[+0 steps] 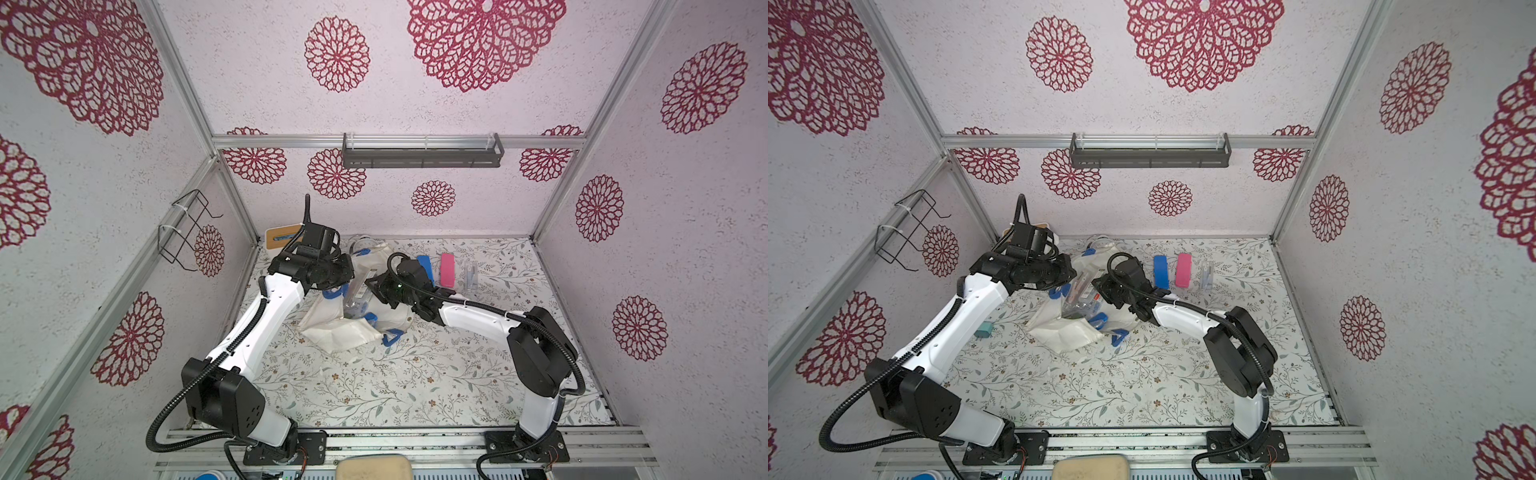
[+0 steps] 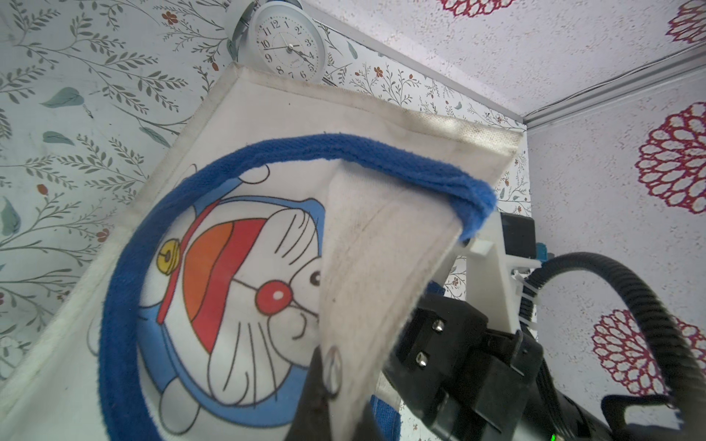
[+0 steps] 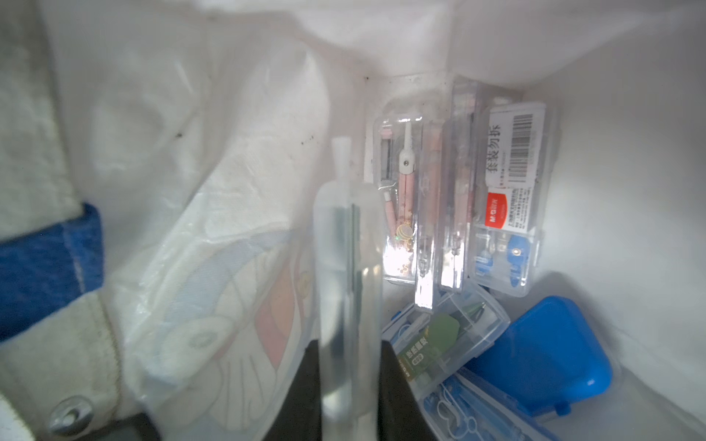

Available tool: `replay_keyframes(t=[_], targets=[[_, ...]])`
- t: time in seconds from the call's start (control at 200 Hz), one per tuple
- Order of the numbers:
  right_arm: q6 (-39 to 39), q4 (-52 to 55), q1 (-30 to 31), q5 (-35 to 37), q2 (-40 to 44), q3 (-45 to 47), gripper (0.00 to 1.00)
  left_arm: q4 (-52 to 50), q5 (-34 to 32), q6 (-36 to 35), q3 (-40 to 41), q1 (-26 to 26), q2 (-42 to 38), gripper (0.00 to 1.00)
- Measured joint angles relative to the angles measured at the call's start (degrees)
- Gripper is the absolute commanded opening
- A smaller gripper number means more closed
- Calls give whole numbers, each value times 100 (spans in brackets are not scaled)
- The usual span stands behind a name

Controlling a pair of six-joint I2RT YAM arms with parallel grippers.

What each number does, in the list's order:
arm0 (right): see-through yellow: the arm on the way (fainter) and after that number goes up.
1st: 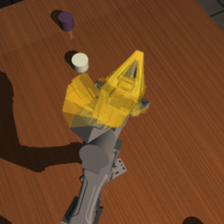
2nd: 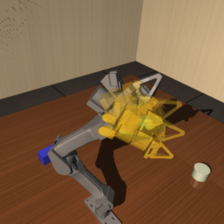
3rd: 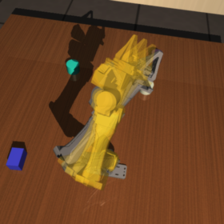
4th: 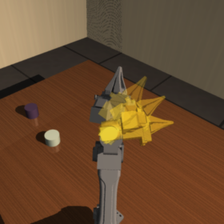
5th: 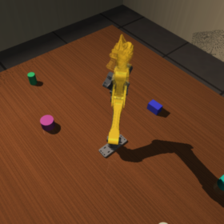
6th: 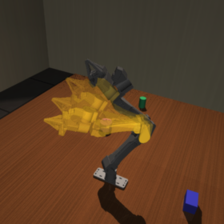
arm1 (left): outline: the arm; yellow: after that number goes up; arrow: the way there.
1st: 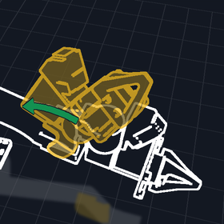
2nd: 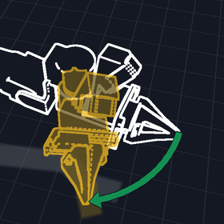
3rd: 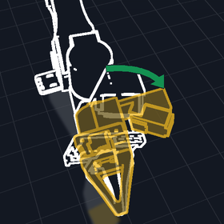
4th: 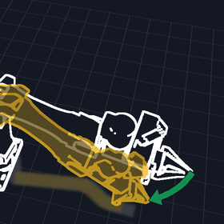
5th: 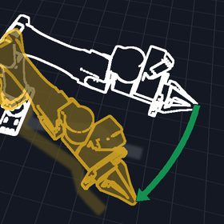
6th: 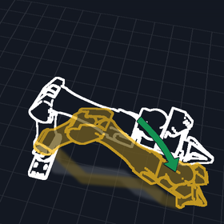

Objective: Take out the compass set from the canvas bag
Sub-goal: Pick up the compass set from the canvas bag, then place the compass set at the center of the board.

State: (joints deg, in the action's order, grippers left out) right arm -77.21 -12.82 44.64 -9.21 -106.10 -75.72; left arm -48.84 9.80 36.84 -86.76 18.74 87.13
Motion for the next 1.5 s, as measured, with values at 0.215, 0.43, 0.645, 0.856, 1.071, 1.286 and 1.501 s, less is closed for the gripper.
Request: replay_keyframes(t=[0.215, 0.43, 0.645, 0.856, 1.071, 1.286, 1.501], targets=[[326, 509, -151, 103, 76, 0, 6, 0, 0, -24, 0, -7, 0, 0], [857, 916, -518, 98, 566, -15, 6, -2, 0, -44, 0, -31, 24, 0], [1648, 1340, -1296, -446, 1303, -79, 7, 2, 28, -74, -11, -153, 131, 0], [2647, 2057, -2822, -1217, 2004, -101, 8, -26, 138, -138, -118, -348, 179, 0], [3858, 3110, -3775, -1722, 1635, -173, 8, -173, 199, -284, -293, -457, 284, 0], [4385, 3401, -3530, -2129, 334, -205, 8, -295, 249, -404, -420, -505, 361, 0], [4634, 3539, -2951, -2240, -743, -424, 8, -297, 310, -426, -420, -555, 365, 0]])
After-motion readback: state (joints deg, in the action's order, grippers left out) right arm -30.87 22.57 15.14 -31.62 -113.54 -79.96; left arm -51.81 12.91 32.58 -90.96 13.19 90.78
